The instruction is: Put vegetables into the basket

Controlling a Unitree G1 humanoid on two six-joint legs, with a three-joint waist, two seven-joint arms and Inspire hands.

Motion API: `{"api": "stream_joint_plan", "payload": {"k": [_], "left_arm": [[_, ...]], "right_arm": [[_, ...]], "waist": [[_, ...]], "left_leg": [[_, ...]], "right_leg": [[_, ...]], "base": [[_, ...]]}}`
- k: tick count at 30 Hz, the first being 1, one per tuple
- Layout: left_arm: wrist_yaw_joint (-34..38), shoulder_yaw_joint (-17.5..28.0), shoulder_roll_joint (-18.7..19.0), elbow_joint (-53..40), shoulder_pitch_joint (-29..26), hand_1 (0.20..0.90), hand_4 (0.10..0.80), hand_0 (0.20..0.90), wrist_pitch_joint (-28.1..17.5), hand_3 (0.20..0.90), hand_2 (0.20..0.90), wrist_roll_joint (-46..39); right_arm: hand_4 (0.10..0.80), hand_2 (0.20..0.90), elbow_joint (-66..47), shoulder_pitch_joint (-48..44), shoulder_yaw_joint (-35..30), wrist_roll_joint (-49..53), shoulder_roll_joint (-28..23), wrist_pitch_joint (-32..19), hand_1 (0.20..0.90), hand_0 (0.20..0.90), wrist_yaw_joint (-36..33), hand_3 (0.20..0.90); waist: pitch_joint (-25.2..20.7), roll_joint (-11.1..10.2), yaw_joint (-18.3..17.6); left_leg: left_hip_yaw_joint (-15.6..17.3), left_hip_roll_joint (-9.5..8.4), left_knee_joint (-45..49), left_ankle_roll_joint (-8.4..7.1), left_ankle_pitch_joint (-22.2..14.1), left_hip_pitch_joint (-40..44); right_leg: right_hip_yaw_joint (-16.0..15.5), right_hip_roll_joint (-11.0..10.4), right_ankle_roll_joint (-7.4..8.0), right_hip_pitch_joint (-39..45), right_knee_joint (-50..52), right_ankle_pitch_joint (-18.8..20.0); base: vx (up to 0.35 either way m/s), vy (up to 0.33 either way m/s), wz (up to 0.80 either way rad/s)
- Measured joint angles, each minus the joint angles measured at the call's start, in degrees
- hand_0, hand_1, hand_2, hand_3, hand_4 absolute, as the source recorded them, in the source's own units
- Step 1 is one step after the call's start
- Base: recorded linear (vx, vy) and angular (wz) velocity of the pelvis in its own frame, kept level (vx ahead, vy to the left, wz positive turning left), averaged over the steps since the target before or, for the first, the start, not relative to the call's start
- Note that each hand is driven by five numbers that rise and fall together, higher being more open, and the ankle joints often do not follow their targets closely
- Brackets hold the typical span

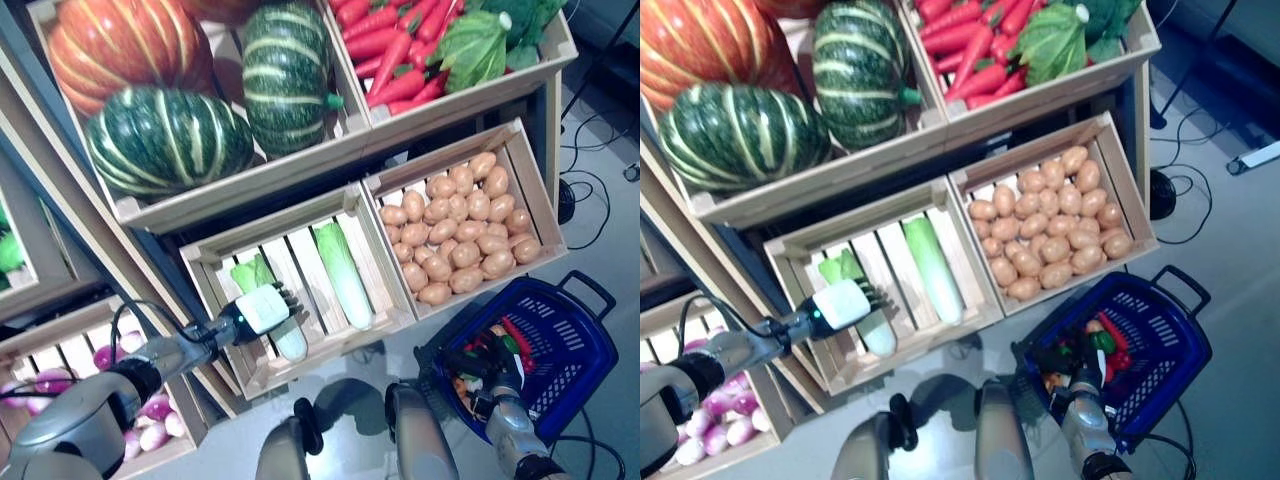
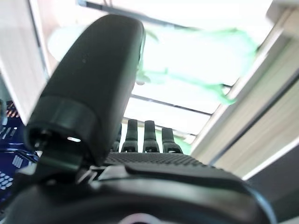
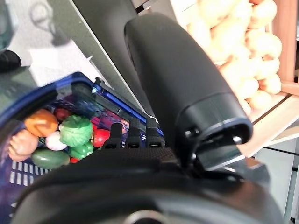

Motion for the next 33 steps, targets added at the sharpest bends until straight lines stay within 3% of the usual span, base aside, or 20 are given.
{"api": "stream_joint_plan", "payload": {"k": [12,19,31,32,33], "left_arm": [[0.7,-0.7,0.2,0.9,-4.8,0.9,0.8,0.9,-0.1,0.9,0.9,1.7],[-2.0,-0.9,3.1,3.3,-7.4,0.9,0.8,0.9,-0.5,0.9,0.9,1.8],[-5.5,1.5,4.3,-3.7,-13.0,0.9,0.8,0.9,-1.2,0.9,0.9,-5.0],[-6.2,1.7,4.3,-4.0,-13.2,0.592,0.595,0.592,-1.2,0.592,0.592,-6.0],[-7.0,2.4,4.5,-4.5,-13.2,0.392,0.461,0.392,-1.2,0.392,0.392,-6.5]], "right_arm": [[0.8,0.9,-3.6,-3.8,1.2,4.9,-2.3,-0.4,0.9,0.9,-0.8,0.9],[0.8,0.9,-6.1,-7.7,0.5,8.9,-4.3,-0.6,0.9,0.9,-1.2,0.9],[0.8,0.9,-13.8,-9.1,-1.1,11.0,-6.9,-0.7,0.9,0.9,-4.1,0.9],[0.8,0.9,-14.6,-9.2,-1.1,11.0,-7.0,-0.7,0.9,0.9,-4.4,0.9],[0.8,0.9,-15.0,-9.3,-1.1,11.0,-7.1,-0.8,0.9,0.9,-4.5,0.9]], "waist": [[2.2,-0.2,1.5],[2.5,-0.4,1.6],[2.7,-1.1,2.2],[2.7,-1.1,2.2],[2.7,-1.1,2.2]], "left_leg": [[-4.5,1.85,21.0,-0.4,-7.6,-15.4],[-7.3,2.07,32.5,0.41,-10.8,-26.1],[-8.8,2.3,41.8,1.47,-12.2,-35.9],[-8.8,2.53,42.1,1.5,-12.2,-36.5],[-8.8,2.76,42.4,1.5,-12.2,-36.9]], "right_leg": [[-0.2,-1.1,-0.82,-12.8,17.7,-6.7],[-0.1,-2.1,-0.72,-21.6,27.9,-9.3],[1.0,-3.0,-0.63,-30.7,36.0,-10.1],[1.0,-3.0,-0.63,-31.3,36.3,-10.1],[0.9,-3.0,-0.63,-31.8,36.6,-10.1]], "base": [[-0.07,-0.02,0.05],[-0.068,-0.001,0.06],[-0.018,-0.019,0.0],[-0.006,-0.028,-0.11],[0.006,-0.03,-0.1]]}}
